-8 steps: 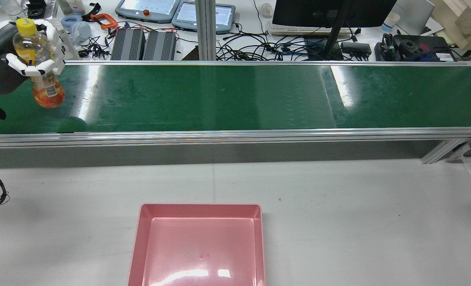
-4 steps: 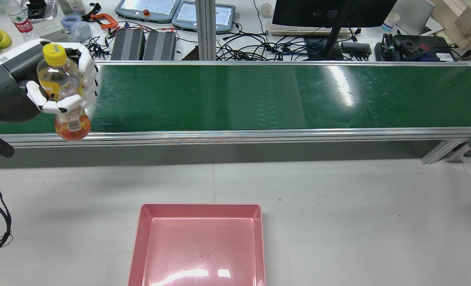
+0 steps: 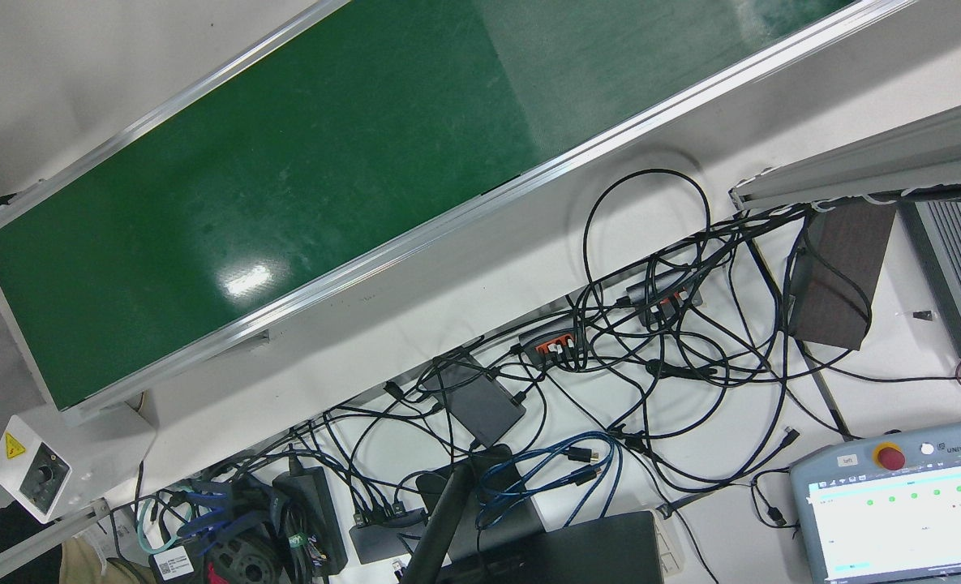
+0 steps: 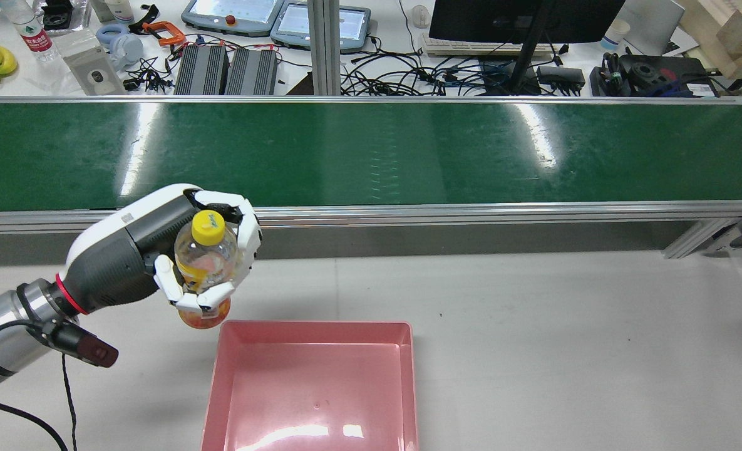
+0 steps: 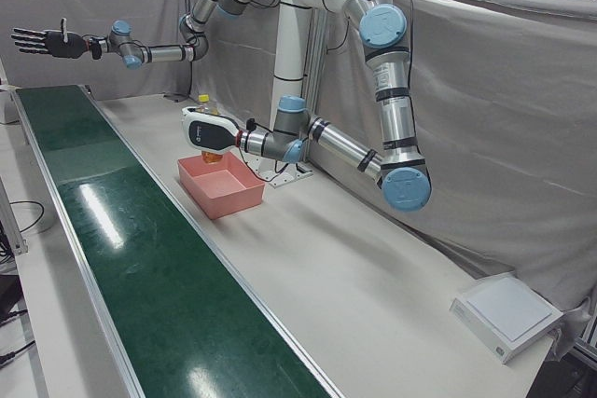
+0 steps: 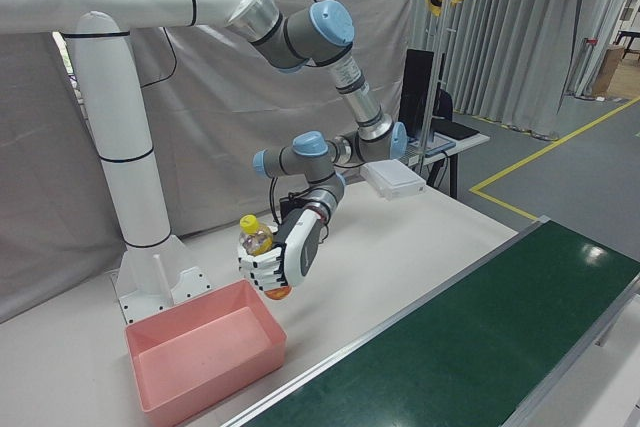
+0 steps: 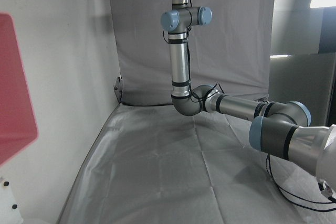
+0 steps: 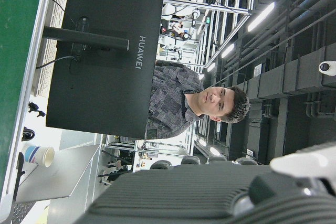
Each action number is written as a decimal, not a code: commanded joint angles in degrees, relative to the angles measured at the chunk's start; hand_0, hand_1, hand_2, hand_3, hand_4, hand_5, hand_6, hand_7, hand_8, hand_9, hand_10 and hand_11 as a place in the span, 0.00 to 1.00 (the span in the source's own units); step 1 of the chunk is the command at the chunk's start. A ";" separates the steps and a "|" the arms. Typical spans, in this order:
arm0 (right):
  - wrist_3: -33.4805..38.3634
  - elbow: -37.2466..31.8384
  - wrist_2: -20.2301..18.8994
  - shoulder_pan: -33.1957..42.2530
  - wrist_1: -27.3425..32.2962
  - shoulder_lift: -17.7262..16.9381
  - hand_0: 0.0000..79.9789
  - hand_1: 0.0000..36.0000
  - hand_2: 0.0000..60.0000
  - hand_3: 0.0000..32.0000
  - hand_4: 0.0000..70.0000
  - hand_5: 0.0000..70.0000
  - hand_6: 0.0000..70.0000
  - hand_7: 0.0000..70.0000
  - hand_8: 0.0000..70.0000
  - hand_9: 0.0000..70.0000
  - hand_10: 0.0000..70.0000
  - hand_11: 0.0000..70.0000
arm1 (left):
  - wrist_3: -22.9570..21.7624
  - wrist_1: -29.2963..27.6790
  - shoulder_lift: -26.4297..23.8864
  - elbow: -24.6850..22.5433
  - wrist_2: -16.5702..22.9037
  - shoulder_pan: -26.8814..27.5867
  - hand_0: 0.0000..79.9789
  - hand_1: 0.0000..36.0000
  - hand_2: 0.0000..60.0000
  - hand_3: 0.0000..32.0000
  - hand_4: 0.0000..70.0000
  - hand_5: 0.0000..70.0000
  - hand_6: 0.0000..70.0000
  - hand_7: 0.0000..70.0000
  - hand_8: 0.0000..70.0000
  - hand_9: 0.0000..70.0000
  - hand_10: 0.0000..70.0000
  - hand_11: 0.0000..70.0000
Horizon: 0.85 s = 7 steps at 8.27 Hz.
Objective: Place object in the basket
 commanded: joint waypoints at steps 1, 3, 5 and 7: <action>0.03 0.00 0.00 0.00 0.02 0.00 0.00 0.00 0.00 0.00 0.00 0.00 0.00 0.00 0.00 0.00 0.00 0.00 | 5.21 2.57 -4.76 0.57 -5.01 12.19 0.93 0.48 0.80 0.00 1.00 1.00 1.00 1.00 1.00 1.00 1.00 1.00; -0.06 0.09 0.00 0.00 -0.06 0.00 0.00 0.00 0.00 0.00 0.00 0.00 0.00 0.00 0.00 0.00 0.00 0.00 | 4.69 2.41 -4.08 0.23 -5.19 12.48 1.00 0.30 0.07 0.00 1.00 1.00 1.00 1.00 1.00 1.00 1.00 1.00; 0.03 0.00 0.00 0.00 0.03 0.00 0.00 0.00 0.00 0.00 0.00 0.00 0.00 0.00 0.00 0.00 0.00 0.00 | 4.77 2.84 -3.11 -1.26 -4.75 12.56 0.90 0.20 0.00 0.00 0.60 0.72 0.30 0.70 0.39 0.62 0.59 0.84; -0.06 0.00 0.00 0.00 -0.06 0.00 0.00 0.00 0.00 0.00 0.00 0.00 0.00 0.00 0.00 0.00 0.00 0.00 | 4.95 3.72 -3.73 -1.27 -2.83 12.92 0.76 0.25 0.00 0.00 0.02 0.31 0.07 0.29 0.08 0.17 0.25 0.39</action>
